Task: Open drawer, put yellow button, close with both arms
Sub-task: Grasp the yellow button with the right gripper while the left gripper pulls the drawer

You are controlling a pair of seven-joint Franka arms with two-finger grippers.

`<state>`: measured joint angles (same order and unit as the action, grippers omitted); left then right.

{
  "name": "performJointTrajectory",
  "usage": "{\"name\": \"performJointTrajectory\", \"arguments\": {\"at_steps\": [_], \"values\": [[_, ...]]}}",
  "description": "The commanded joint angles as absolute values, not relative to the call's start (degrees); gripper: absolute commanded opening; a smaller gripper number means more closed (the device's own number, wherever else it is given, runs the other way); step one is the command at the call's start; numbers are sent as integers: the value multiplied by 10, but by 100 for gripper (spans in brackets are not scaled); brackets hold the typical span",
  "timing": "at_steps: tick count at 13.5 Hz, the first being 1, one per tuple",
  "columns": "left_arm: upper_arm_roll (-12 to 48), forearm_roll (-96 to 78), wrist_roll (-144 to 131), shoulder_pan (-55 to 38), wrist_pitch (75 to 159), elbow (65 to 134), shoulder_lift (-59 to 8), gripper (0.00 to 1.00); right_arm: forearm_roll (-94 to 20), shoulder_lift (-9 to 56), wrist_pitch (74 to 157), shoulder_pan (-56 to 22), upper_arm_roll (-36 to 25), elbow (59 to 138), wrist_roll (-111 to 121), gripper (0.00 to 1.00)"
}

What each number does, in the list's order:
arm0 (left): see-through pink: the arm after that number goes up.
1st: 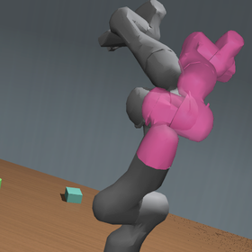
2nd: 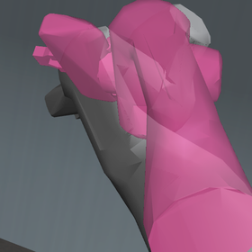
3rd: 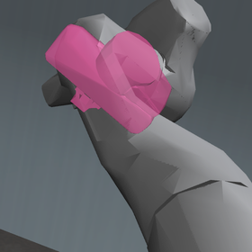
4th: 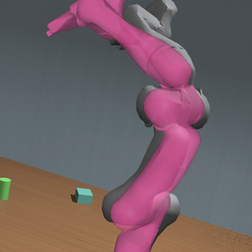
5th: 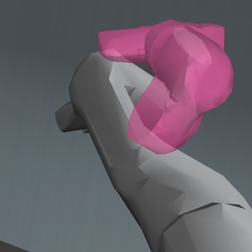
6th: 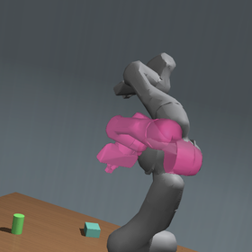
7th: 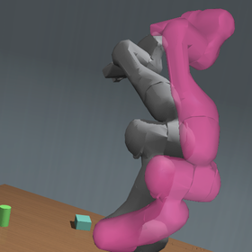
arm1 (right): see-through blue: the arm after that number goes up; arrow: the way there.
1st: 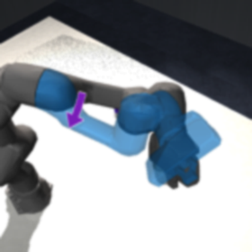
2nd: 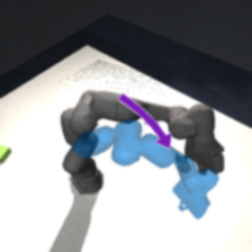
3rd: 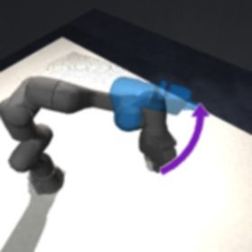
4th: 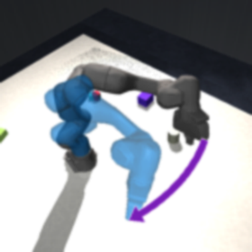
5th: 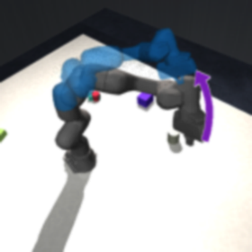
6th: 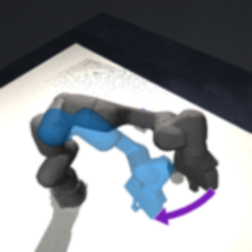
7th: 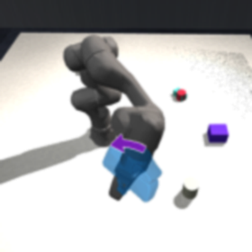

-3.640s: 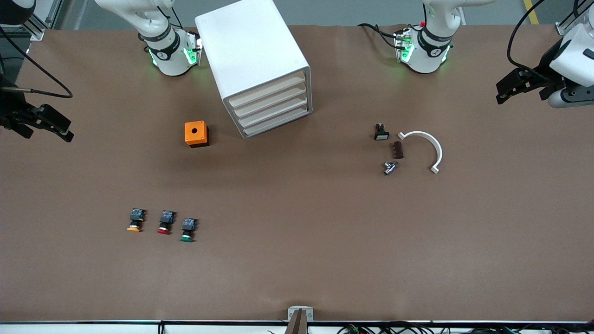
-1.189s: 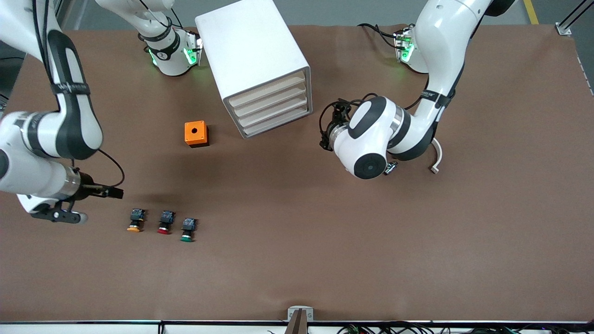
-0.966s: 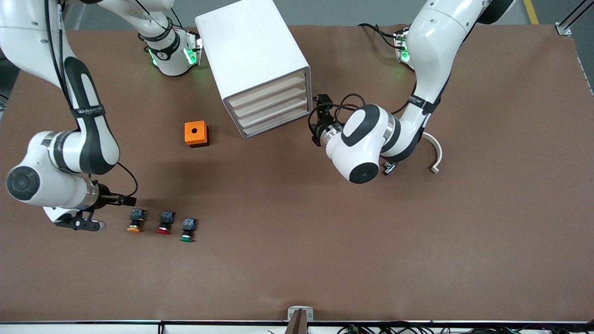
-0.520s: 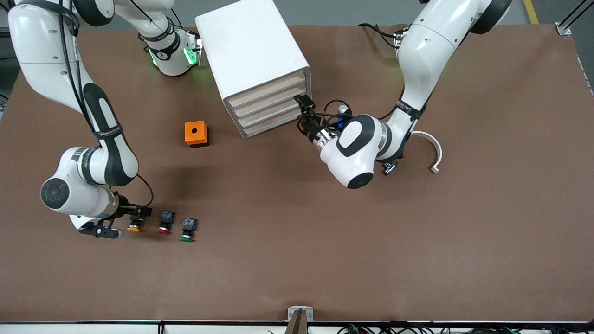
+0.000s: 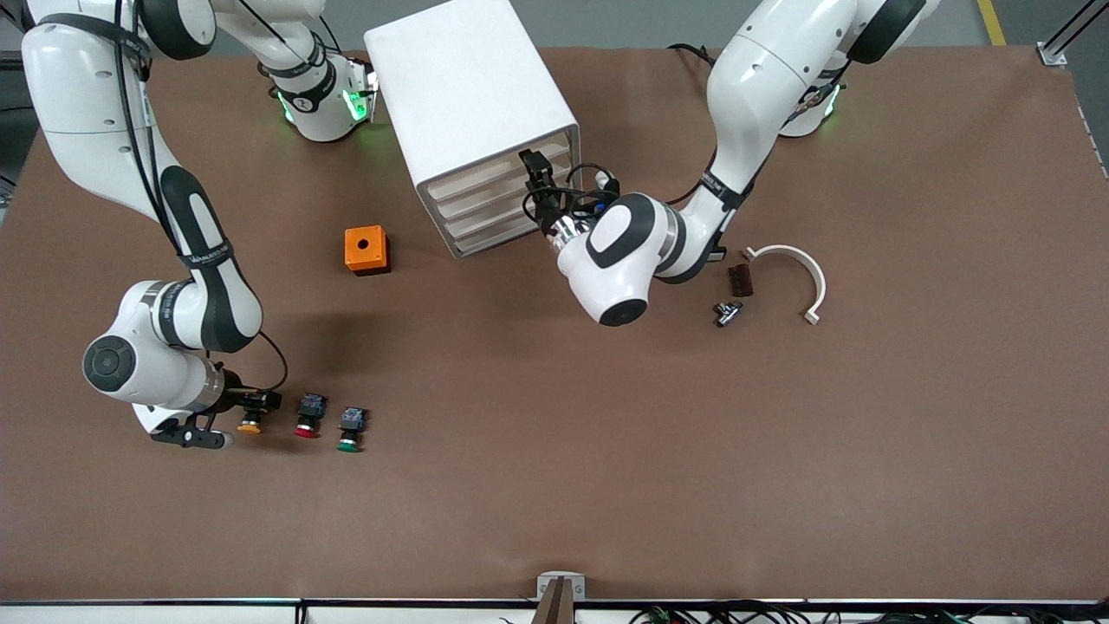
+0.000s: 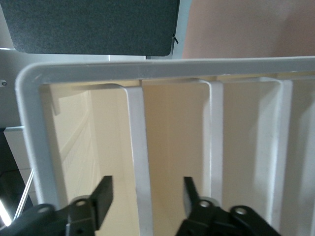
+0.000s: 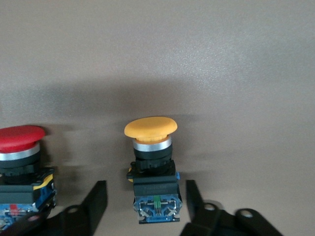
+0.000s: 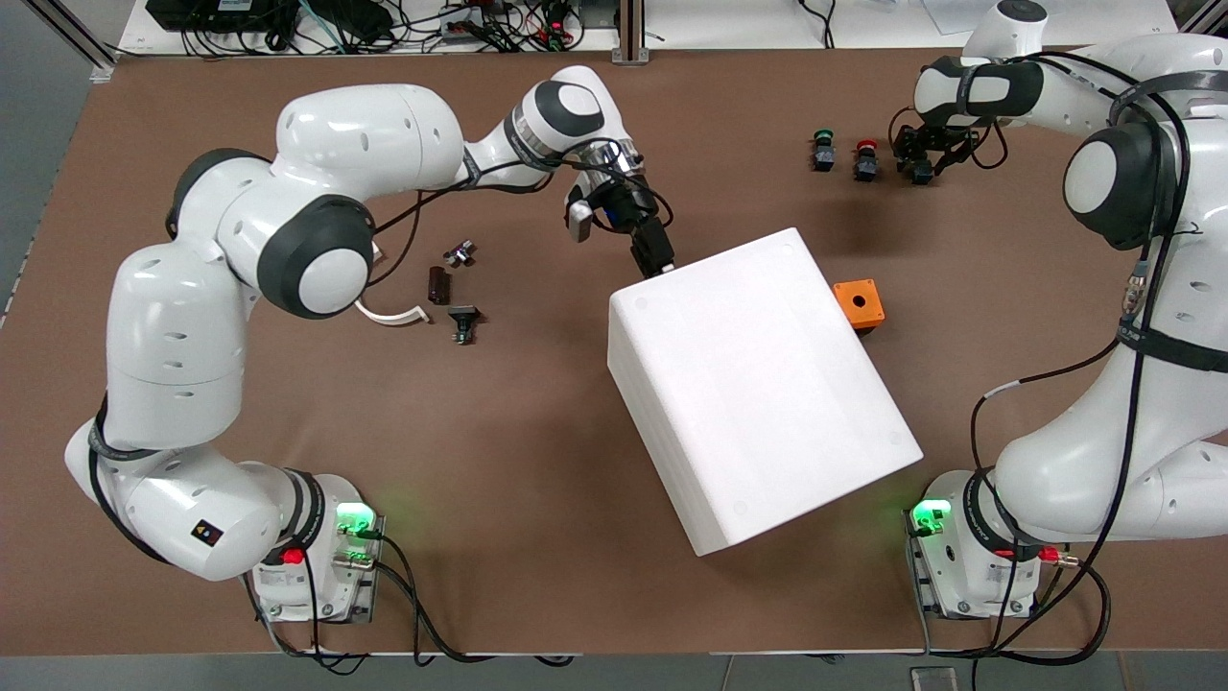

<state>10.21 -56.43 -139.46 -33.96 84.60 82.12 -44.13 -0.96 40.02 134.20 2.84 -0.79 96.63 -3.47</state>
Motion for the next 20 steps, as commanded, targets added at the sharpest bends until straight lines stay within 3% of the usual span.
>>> {"name": "performJointTrajectory", "arguments": {"at_steps": [1,2,3,7,12,14,15,16,20], "values": [[98,-577,-1400,-347,844,808,-452,25,-22,403,1335,35,-4,957,-18,21],[98,-577,-1392,-347,844,807,-452,8,-21,403,1335,35,-4,957,-18,9],[98,-576,-1383,-346,844,807,-451,0,-21,403,1334,35,-4,955,-18,4],[80,-568,-1360,-319,844,785,-452,0,-21,384,1307,26,-4,944,-22,2],[17,-569,-1240,-289,844,763,-451,2,-46,281,1112,1,-1,911,-137,1],[5,-570,-1199,-285,844,763,-449,16,-61,244,1061,-31,2,912,-246,2],[5,-570,-1193,-285,844,762,-448,47,-82,226,1033,-42,12,912,-303,2],[4,-570,-1193,-285,843,763,-446,99,-97,207,1011,-44,31,912,-368,2],[3,-568,-1188,-259,838,730,-438,100,-110,153,977,-47,153,918,-661,2]]}}
